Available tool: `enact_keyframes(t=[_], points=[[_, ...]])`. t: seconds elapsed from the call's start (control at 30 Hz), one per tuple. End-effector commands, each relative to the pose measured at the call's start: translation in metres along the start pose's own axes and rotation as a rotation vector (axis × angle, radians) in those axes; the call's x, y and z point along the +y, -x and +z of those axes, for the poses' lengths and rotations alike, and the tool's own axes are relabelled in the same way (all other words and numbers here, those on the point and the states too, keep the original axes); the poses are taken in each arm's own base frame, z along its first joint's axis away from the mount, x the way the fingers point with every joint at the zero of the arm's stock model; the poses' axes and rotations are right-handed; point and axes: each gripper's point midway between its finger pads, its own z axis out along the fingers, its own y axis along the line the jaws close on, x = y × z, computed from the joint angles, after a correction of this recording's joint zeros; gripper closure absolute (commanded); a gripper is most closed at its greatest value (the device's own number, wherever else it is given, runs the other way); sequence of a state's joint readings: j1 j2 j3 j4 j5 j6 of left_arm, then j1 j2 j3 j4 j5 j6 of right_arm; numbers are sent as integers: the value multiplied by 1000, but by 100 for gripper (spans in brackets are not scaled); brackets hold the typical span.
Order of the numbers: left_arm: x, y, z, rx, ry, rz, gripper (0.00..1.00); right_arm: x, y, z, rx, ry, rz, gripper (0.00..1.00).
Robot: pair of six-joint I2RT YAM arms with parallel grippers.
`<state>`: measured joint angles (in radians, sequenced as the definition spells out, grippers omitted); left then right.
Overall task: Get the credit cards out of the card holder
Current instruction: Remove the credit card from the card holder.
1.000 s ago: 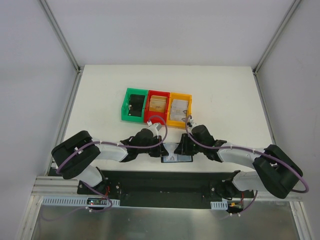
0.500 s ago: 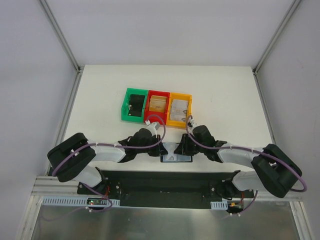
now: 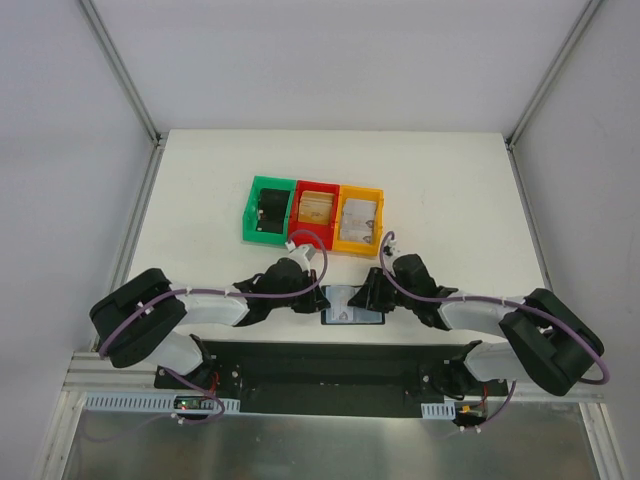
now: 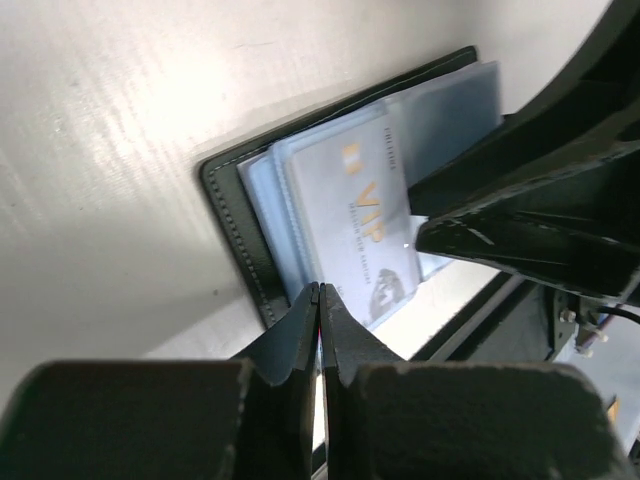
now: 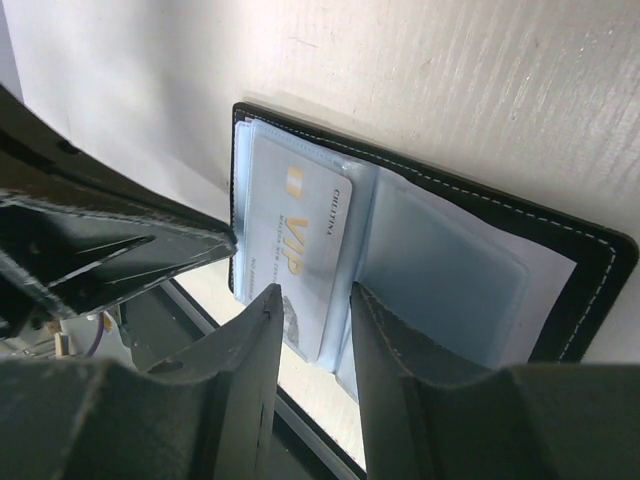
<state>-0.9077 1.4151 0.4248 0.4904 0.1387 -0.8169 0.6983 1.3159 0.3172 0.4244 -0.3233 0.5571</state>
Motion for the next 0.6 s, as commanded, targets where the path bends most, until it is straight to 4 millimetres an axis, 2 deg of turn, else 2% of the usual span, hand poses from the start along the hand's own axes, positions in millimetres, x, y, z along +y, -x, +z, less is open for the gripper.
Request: enact_keyframes(t=[0.0, 0.37, 0.57], points=[[13, 1, 6, 0, 58, 7, 100, 15, 8, -1, -36, 78, 27, 64], [22, -3, 9, 9, 92, -10, 100, 17, 9, -1, -57, 129, 94, 69], [30, -2, 7, -10, 124, -27, 100, 15, 11, -5, -87, 154, 135, 67]])
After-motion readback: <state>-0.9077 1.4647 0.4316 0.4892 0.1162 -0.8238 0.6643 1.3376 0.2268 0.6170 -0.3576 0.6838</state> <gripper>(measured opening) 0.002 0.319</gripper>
